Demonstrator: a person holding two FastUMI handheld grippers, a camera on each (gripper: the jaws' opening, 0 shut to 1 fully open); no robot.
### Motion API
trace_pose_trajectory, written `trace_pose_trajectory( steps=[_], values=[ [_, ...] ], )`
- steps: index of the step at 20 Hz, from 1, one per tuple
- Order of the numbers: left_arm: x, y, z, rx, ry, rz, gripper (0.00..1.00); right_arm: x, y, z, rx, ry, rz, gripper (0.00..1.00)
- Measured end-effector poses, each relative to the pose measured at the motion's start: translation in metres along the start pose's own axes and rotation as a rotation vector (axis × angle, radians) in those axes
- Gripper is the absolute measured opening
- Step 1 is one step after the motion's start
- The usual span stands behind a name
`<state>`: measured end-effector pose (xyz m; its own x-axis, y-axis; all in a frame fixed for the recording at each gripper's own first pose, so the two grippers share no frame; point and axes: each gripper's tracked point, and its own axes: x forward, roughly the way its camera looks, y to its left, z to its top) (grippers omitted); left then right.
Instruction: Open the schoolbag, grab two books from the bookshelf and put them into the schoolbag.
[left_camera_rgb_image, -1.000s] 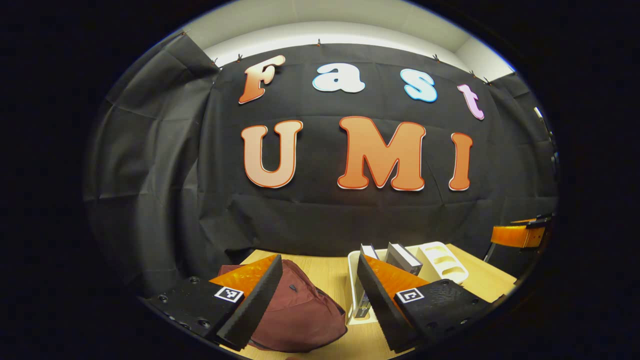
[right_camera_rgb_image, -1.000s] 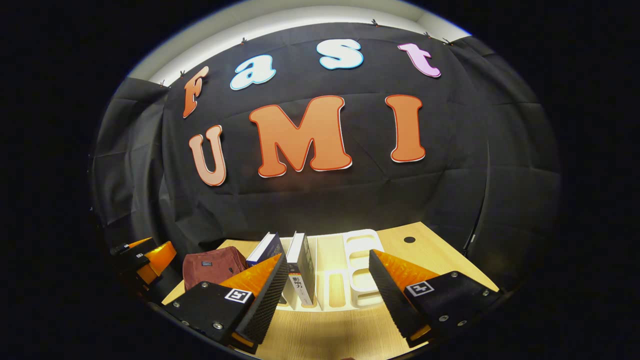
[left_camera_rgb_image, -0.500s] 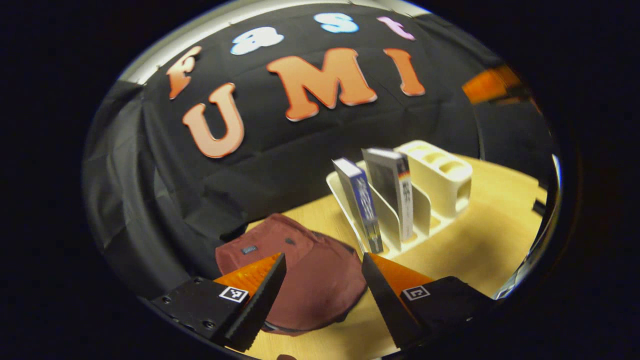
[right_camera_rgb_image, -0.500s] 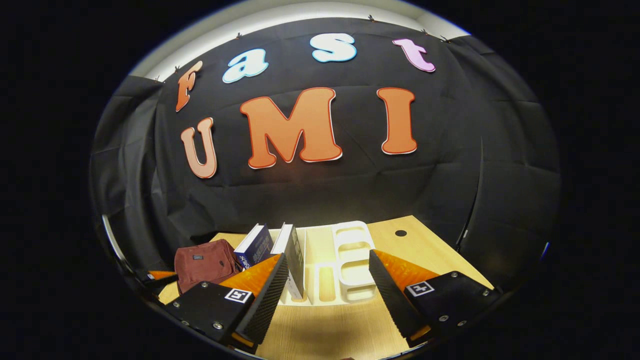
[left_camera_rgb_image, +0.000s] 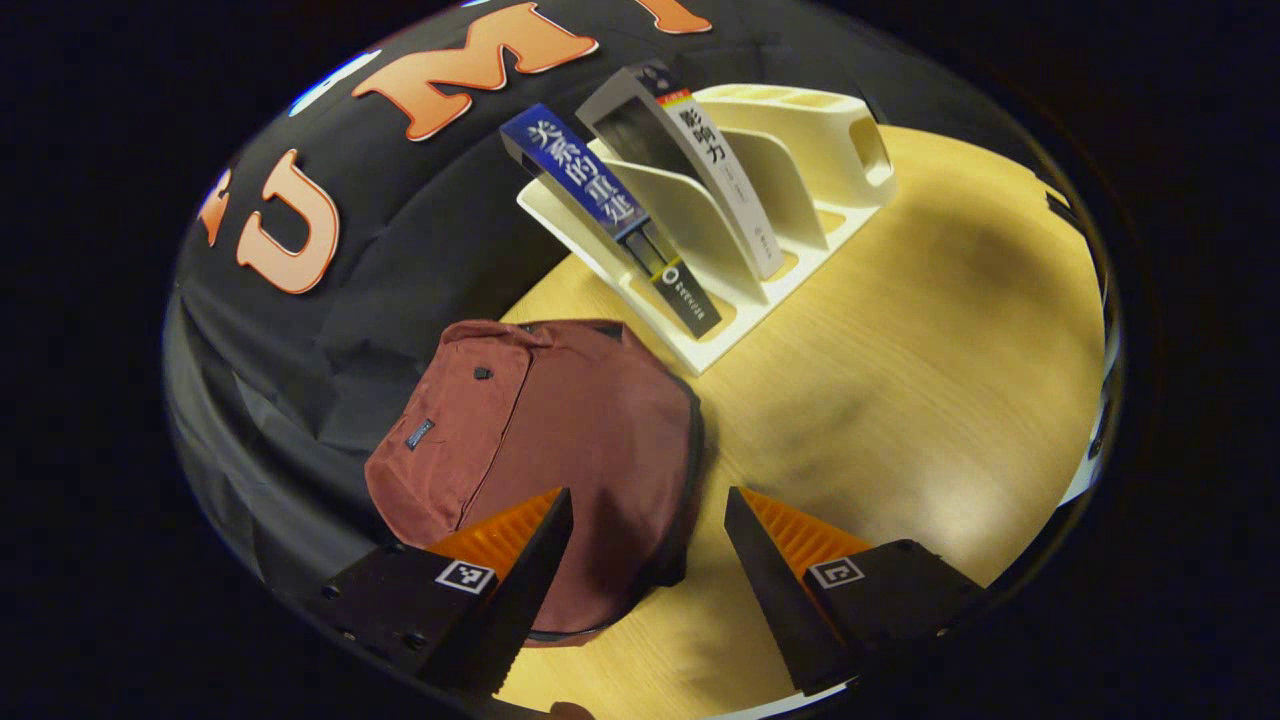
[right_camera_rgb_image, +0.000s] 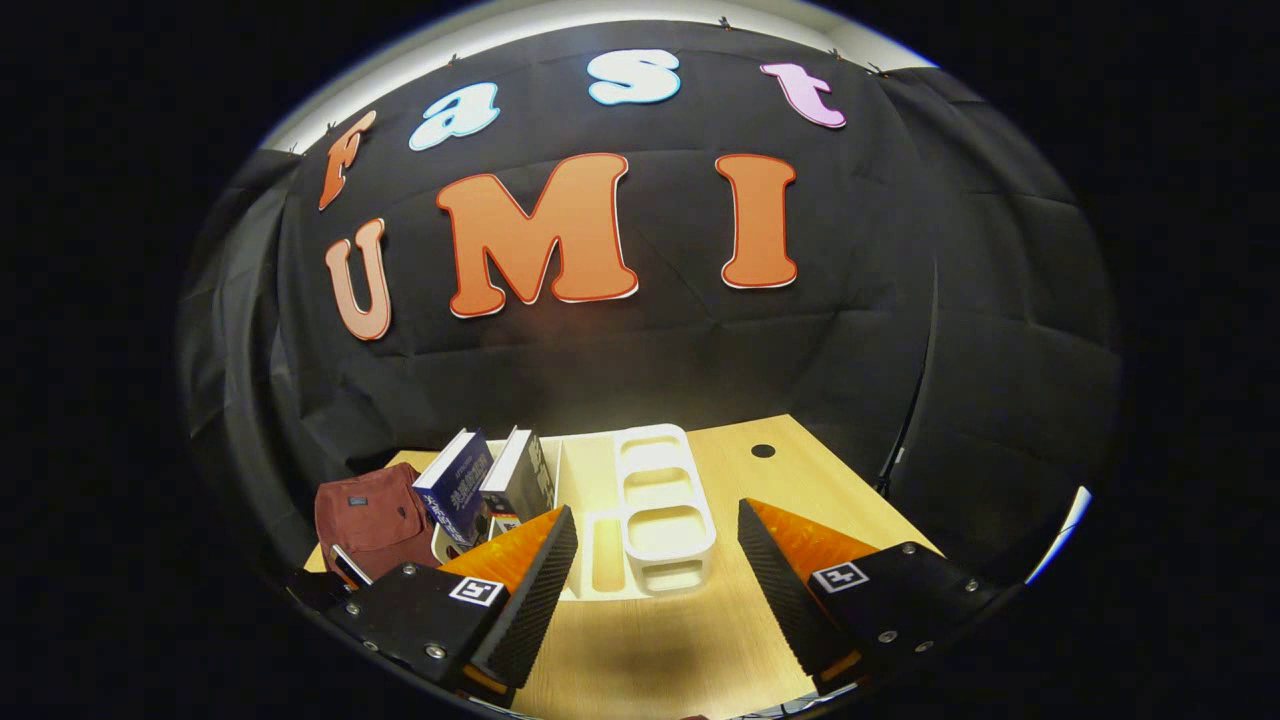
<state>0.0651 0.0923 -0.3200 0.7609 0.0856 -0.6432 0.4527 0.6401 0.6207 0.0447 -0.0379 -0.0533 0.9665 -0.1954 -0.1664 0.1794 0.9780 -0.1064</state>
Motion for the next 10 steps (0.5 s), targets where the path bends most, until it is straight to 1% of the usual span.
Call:
trace_pose_trajectory(
  steps=[2,5,7,8,9,10],
  values=[
    [0.005,0.01,-0.006,0.021,0.038,0.033,0.98,0.004,0.001,-0.002,-0.007,0.011,0.003,0.96],
    [0.008,0.014,-0.016,0.005,0.083,0.039,0.98,0.01,0.008,-0.007,-0.007,0.031,0.019,0.96],
    [0.01,0.023,-0.013,0.021,0.073,0.064,0.98,0.012,0.015,-0.007,-0.014,0.038,0.034,0.96],
    [0.011,0.023,-0.012,0.025,0.073,0.054,1.0,0.012,0.019,-0.007,-0.019,0.039,0.042,0.96],
    [0.012,0.021,-0.013,0.02,0.078,0.043,0.95,0.012,0.022,-0.008,-0.024,0.041,0.049,0.96],
    [0.014,0.017,-0.015,0.013,0.088,0.023,1.0,0.013,0.025,-0.008,-0.029,0.043,0.054,0.96]
  ],
)
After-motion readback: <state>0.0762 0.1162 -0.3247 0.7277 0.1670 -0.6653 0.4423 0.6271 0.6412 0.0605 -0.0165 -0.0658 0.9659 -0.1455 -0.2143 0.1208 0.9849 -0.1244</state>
